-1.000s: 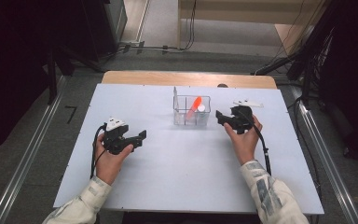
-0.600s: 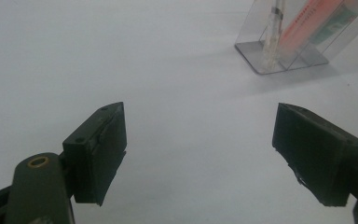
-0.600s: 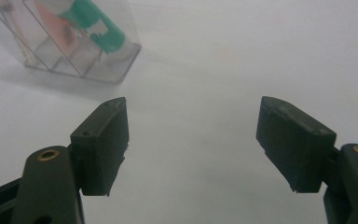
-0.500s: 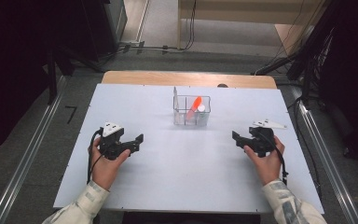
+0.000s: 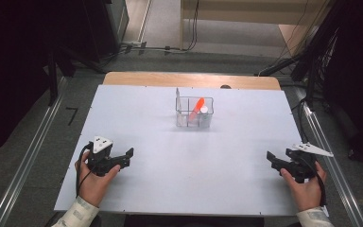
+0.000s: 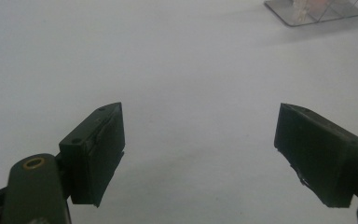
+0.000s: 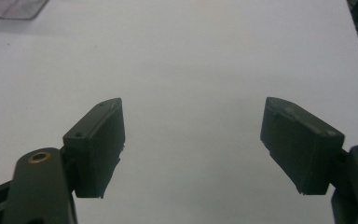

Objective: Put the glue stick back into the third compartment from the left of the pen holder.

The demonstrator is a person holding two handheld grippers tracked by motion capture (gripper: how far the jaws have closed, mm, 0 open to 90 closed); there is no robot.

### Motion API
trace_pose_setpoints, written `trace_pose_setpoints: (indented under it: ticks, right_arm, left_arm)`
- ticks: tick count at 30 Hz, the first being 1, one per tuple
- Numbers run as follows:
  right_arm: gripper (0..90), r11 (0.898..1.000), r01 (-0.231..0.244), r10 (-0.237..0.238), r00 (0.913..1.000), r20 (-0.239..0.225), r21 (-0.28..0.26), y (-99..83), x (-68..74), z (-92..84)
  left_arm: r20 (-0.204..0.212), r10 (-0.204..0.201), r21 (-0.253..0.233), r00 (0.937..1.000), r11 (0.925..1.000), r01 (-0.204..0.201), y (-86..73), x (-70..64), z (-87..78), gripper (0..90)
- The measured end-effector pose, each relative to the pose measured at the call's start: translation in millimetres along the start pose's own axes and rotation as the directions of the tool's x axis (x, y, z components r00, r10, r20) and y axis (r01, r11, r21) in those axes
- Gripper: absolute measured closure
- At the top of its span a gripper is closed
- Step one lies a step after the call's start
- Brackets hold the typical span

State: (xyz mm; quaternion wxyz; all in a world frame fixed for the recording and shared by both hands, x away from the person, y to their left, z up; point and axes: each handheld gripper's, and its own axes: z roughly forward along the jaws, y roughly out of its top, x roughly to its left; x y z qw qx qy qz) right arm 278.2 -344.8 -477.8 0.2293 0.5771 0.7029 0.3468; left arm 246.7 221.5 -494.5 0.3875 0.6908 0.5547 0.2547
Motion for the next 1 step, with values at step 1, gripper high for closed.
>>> trace_pose_setpoints:
  ticks: [1]
  right_arm:
    - [19.2,1.0,0.004,-0.004,1.0,0.004,0.001,-2.2,-2.8,-1.5]
  left_arm:
    - [-0.003,-0.001,0.001,1.0,1.0,0.001,-0.8,0.8,0.6,16.8]
